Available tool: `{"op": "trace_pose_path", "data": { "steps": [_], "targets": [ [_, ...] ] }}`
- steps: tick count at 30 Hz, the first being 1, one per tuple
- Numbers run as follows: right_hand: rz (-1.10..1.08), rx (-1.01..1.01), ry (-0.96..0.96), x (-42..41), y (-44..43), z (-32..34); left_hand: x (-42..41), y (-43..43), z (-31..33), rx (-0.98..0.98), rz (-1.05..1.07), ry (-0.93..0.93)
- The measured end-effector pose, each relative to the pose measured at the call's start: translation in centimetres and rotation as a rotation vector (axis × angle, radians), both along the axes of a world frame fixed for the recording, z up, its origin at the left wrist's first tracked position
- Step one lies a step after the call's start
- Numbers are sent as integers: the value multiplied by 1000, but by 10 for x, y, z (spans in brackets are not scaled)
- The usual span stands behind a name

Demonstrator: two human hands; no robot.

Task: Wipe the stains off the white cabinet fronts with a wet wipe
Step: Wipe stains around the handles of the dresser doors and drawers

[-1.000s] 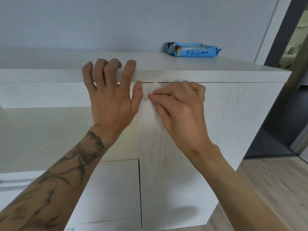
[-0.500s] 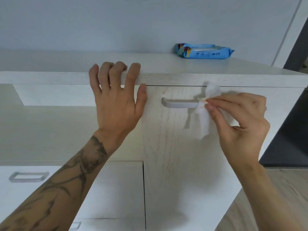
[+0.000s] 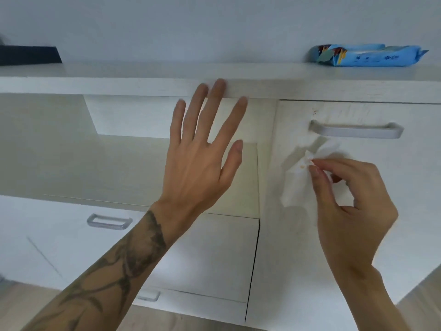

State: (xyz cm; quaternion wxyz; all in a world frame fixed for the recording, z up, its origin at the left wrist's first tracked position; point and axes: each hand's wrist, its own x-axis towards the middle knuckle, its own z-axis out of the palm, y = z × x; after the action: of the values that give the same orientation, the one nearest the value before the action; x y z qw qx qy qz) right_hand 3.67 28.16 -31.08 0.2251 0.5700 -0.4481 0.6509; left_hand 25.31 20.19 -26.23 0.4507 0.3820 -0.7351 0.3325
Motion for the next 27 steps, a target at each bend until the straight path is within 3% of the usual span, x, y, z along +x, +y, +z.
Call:
{"op": "trace_pose_path", "data": {
  "steps": [9, 17, 27],
  "targets": [
    [65, 116, 68, 117, -11, -36, 144, -1, -74, 181, 83, -114],
    [-16, 177, 217, 223, -22, -67, 264, -15, -106, 259, 82, -197],
    [-107, 337, 222, 315, -31, -102, 356, -60, -147, 335, 18, -203]
  ]
}}
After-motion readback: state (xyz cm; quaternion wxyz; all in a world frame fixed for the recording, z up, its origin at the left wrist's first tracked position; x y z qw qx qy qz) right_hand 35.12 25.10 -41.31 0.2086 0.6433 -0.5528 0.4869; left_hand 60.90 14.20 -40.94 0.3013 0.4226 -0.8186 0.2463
